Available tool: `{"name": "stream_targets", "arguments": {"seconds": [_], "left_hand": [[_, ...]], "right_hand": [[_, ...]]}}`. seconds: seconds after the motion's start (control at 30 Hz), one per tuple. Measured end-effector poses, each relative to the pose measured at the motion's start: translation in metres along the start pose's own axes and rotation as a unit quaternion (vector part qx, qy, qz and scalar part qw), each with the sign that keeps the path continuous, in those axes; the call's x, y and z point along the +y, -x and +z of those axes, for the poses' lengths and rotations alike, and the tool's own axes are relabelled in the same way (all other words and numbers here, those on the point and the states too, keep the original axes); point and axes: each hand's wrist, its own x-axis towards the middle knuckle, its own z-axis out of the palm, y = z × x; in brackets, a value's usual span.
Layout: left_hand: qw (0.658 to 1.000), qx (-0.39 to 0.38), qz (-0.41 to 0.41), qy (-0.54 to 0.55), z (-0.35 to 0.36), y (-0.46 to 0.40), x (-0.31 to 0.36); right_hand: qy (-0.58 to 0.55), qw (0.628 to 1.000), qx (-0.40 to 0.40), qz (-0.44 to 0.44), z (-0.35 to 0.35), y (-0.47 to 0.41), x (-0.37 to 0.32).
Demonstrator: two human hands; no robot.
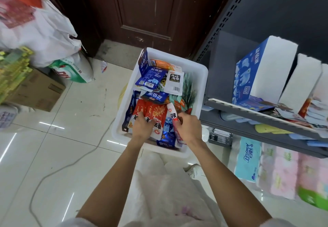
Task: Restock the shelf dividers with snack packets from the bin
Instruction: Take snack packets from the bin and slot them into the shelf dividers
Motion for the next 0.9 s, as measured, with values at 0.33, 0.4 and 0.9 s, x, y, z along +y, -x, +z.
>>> {"name": "stream_targets", "arguments": {"seconds": [0.33, 0.4, 0.9], "left_hand": [[0.987, 0.064, 0.02, 0.148, -0.057, 0.049, -0.008], [0.968, 0.079, 0.051, 0.231, -0.065, 0.064, -0.006], [0.871, -0.137, 0.069, 0.466, -0.021, 0.103, 0.082]], "right_hand": [[-0.379, 0.922, -0.027, 0.074, -0.063, 0.034, 0.008], [-0.512, 0.85, -0.055, 0.113, -0.068, 0.037, 0.005], [-0.633, 0.768, 0.009, 0.099, -0.084, 0.05, 0.006]]}}
